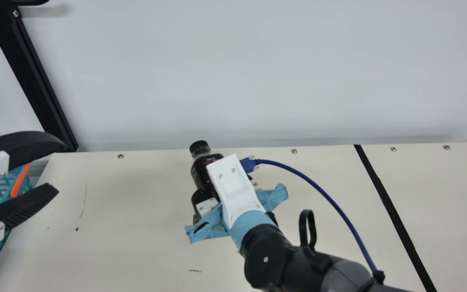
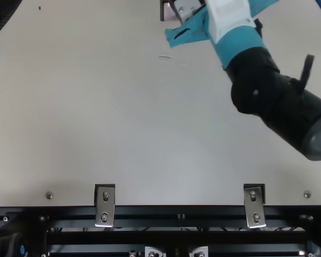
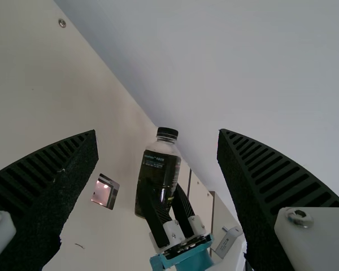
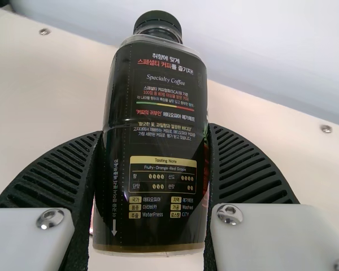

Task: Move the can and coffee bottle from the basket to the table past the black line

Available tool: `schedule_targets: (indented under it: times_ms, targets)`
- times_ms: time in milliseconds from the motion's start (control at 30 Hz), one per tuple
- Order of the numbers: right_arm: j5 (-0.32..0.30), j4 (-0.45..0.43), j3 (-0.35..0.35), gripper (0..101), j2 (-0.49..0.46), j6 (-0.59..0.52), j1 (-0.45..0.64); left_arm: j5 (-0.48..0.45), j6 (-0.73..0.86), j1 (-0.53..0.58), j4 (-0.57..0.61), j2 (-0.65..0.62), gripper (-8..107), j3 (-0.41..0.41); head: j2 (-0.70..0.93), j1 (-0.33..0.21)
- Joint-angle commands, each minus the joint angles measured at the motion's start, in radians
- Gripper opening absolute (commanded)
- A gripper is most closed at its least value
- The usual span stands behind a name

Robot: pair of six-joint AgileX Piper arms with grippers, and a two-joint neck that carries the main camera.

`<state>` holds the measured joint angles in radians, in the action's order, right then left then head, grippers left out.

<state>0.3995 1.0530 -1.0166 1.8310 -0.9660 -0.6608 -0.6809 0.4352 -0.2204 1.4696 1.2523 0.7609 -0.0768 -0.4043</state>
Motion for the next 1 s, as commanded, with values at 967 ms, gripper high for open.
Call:
schedule_targets:
  times_ms: [967]
  targets:
    - [0.072, 0.11, 0.298, 0, -0.294, -0.058, 0.322, 0.0, 0.0, 0.0, 0.0, 0.0, 90, 0.0, -0.678, 0.028]
